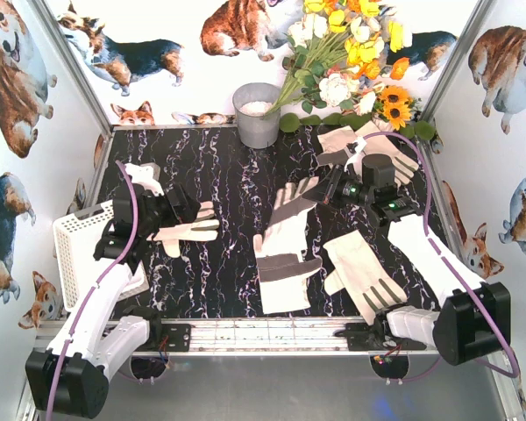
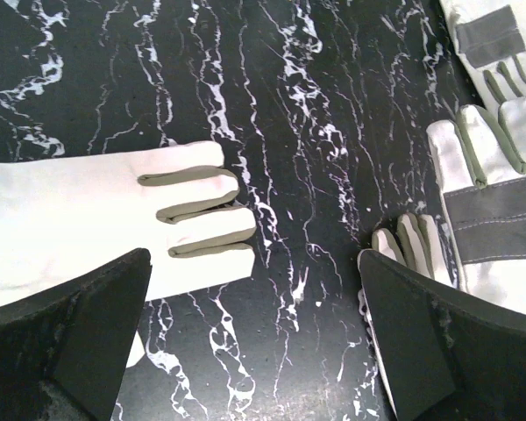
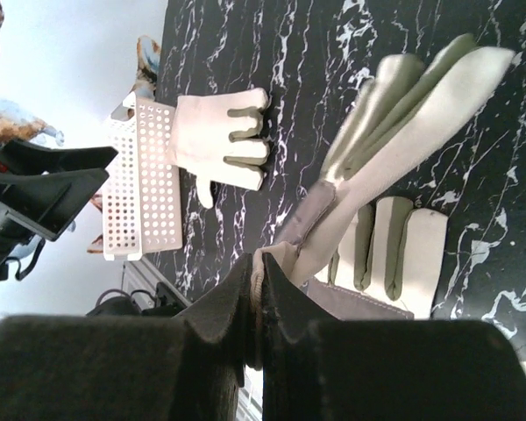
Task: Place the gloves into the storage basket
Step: Pick up the glove from the center of the board, then place the glove at the center of the board.
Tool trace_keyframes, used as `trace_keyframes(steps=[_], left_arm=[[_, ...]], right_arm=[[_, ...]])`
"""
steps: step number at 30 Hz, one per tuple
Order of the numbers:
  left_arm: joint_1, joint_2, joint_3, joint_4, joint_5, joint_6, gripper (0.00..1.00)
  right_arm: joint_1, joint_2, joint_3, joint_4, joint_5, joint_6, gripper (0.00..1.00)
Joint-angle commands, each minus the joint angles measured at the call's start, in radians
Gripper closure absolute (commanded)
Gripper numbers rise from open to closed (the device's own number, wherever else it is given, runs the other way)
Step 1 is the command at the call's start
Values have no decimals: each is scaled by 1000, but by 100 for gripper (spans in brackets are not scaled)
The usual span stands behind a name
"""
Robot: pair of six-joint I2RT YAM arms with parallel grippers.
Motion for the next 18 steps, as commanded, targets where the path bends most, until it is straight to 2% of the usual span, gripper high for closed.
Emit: trace_keyframes(steps=[1, 7, 14, 18], left_arm=[[11, 21, 51, -33, -73, 32, 0], [11, 42, 96, -81, -143, 78, 0], [14, 96, 163, -139, -267, 220, 0], [17, 150, 178, -123, -281, 233, 0]], right_arm=[[-3, 38, 66, 120, 47, -5, 100], [-3, 169, 143, 180, 61, -39, 100], [-3, 337, 269, 123, 145, -188, 100], [-25, 416, 302, 113, 206, -234, 100]])
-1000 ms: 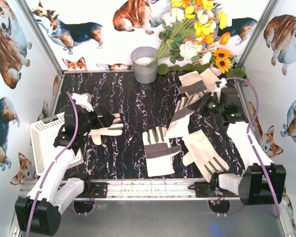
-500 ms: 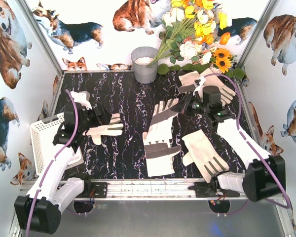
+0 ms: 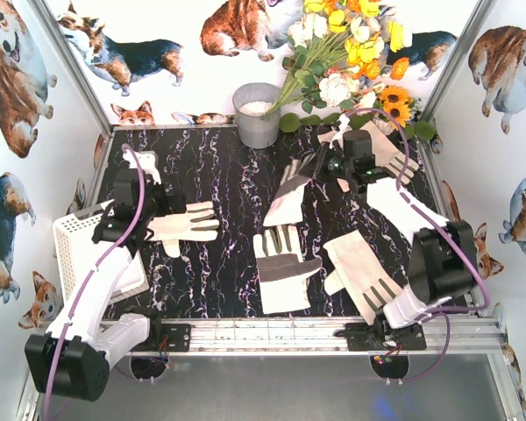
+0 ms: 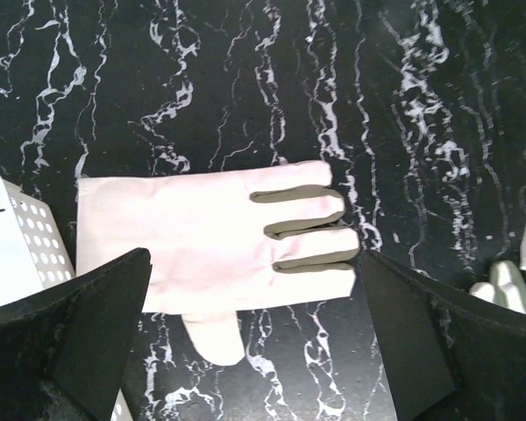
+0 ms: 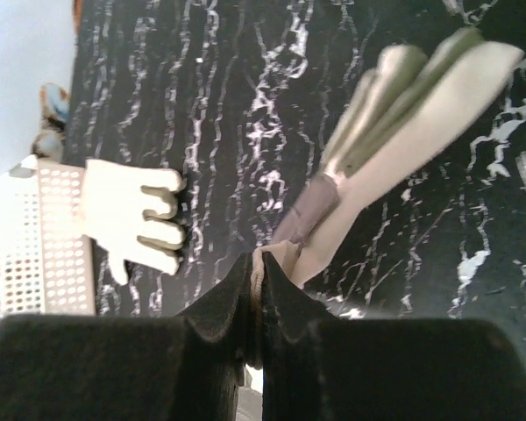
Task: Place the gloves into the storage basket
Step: Place the glove at the center of the board.
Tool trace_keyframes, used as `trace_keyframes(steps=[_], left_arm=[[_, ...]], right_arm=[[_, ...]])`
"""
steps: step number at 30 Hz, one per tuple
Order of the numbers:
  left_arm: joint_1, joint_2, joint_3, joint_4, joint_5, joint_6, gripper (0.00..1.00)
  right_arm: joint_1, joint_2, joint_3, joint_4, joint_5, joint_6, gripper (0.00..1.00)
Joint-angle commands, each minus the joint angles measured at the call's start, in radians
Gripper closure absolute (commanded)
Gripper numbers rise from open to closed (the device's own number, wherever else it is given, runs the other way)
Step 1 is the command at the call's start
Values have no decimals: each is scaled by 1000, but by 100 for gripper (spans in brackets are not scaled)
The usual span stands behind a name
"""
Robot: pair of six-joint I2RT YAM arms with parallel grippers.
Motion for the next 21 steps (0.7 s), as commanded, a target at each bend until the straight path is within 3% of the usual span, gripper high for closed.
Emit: trace_keyframes(steps=[1, 8, 10, 12, 14, 18, 21], left_arm=[[15, 55, 28, 3, -43, 56, 0], [15, 174, 21, 34, -62, 39, 0], [13, 200, 28, -3, -62, 70, 2], [3, 226, 42, -57, -91, 116, 6], [-20, 250, 52, -101, -135, 188, 7], [-55, 295, 44, -86, -171, 331, 5], [-76, 333, 20, -36, -143, 451, 4]], right_arm=[[-34, 68, 64, 43, 72, -80, 100], [-113, 212, 84, 88, -5, -16, 99], [-126, 235, 91, 77, -12, -26, 84], [-135, 243, 88, 70, -22, -36, 59], [-141, 242, 83, 71, -33, -45, 47], [-145, 239, 99, 55, -58, -62, 31], [-145, 229, 119, 28, -87, -66, 26]])
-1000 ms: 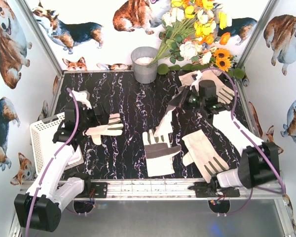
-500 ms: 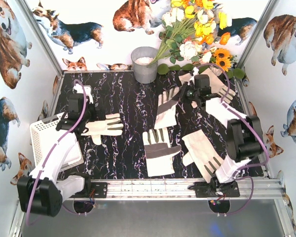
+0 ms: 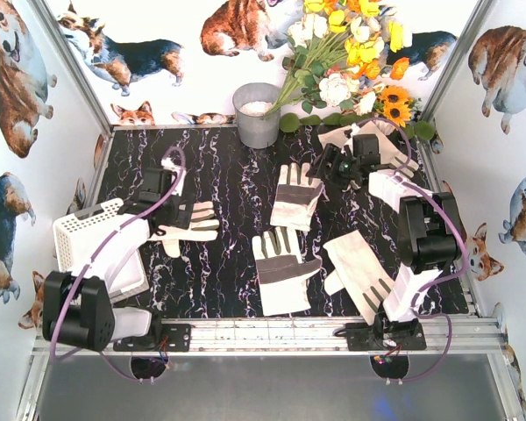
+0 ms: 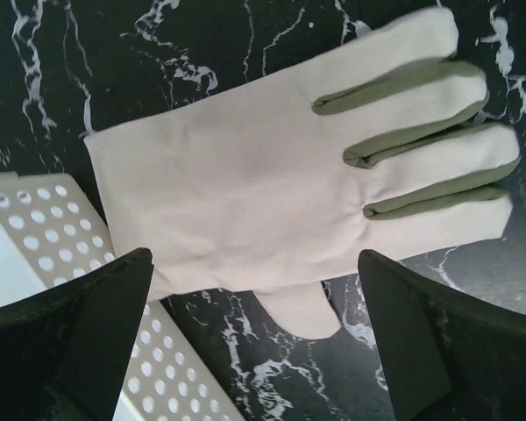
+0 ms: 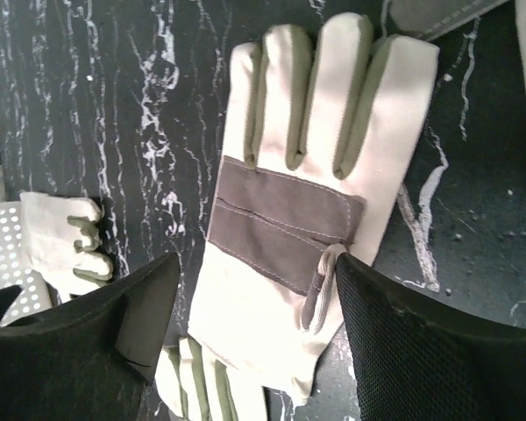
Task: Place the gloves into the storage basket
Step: Place the glove at the center of the board.
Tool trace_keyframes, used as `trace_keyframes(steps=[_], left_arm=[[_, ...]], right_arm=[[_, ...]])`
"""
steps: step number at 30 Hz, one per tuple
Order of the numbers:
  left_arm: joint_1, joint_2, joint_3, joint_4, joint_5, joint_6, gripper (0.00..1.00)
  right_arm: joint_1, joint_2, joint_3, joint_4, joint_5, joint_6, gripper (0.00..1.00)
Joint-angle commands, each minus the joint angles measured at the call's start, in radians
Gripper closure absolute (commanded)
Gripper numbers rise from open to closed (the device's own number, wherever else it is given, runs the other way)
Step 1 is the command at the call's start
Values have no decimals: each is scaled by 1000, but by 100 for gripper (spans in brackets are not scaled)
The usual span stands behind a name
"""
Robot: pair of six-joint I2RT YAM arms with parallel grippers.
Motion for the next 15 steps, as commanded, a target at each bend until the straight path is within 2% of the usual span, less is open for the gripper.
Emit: trace_keyframes(steps=[1, 5, 11, 15], left_arm=[[-34, 56, -2, 44, 2, 232, 4], [-42, 138, -10, 42, -27, 322, 8], [-42, 174, -24, -1, 76, 377, 13], [-57, 187, -14, -46, 92, 391, 16]], right_arm=[[-3, -37, 71, 11, -65, -24, 26], [-3, -106, 57, -24, -85, -42, 23], [-3, -221, -36, -28, -119, -55, 23], [-3, -294, -118, 11, -138, -41, 23]])
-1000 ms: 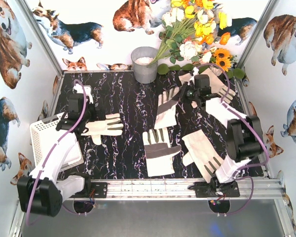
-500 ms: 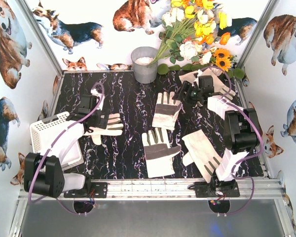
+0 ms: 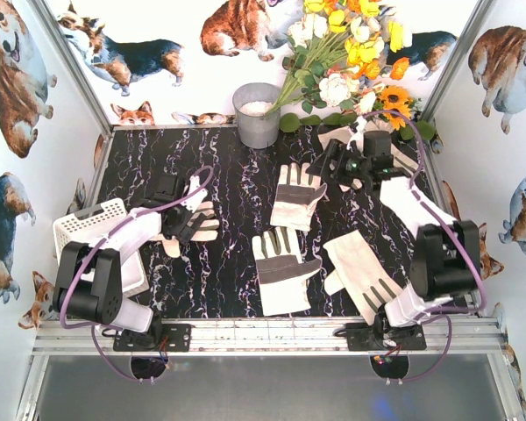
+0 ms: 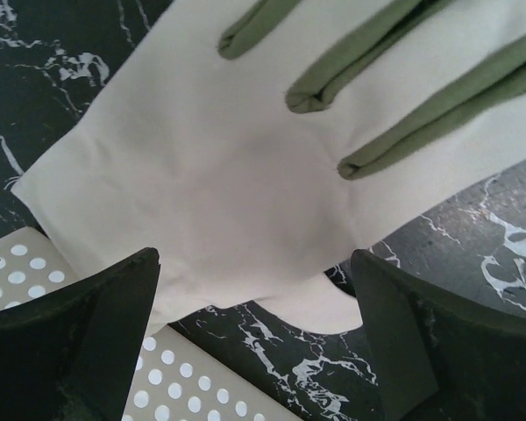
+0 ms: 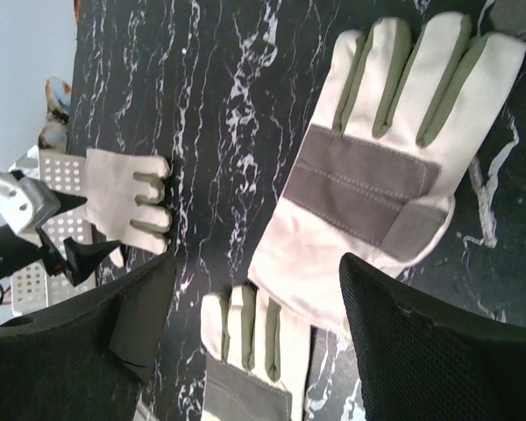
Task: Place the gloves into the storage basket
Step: Place the glove at the center of the board, then pick up the glove from the center of the board.
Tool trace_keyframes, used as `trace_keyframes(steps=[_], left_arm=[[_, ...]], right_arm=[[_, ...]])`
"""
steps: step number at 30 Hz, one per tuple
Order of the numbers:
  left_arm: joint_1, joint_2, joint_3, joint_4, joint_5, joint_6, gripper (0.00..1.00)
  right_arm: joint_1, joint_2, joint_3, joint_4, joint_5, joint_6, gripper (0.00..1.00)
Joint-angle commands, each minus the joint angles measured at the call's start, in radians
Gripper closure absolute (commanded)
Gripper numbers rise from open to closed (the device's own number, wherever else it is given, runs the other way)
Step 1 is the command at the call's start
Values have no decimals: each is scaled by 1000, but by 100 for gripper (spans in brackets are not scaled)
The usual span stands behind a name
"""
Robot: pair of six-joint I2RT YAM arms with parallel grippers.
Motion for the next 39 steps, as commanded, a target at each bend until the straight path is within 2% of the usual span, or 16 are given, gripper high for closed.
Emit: trace_keyframes(steps=[1, 6, 10, 14, 17, 21, 26, 27, 33, 36, 39], left_arm=[[-16, 16, 11, -51, 49, 55, 16], [-23, 50, 18, -91, 31, 64, 9], [-23, 118, 70, -110, -9, 49, 12], [-24, 184, 111, -110, -65, 38, 26], [-23, 230, 126, -104, -49, 30, 38], [-25, 270, 144, -123, -34, 19, 64], [-29, 249, 165, -138, -38, 4, 97], [-30, 235, 164, -134, -43, 3, 100], [-32, 68, 135, -97, -40, -37, 100], [-32, -14, 164, -121, 24, -93, 100], [-31, -72, 219, -161, 98, -149, 100]], right_arm=[[-3, -94, -82, 66, -39, -5, 23], [-3, -169, -157, 75, -31, -8, 23], [-4, -220, -175, 57, -24, -38, 23], [-4, -253, -163, 14, -5, -93, 23], [-4, -270, -164, 11, 8, -112, 23], [-6, -275, -172, 23, 3, -107, 23], [-7, -262, -177, 45, -4, -99, 24], [-7, -259, -175, 47, -6, -99, 23], [-9, -266, -164, 47, -1, -120, 24], [-10, -285, -160, 53, -23, -134, 24], [-10, -305, -167, 131, -117, -111, 22]])
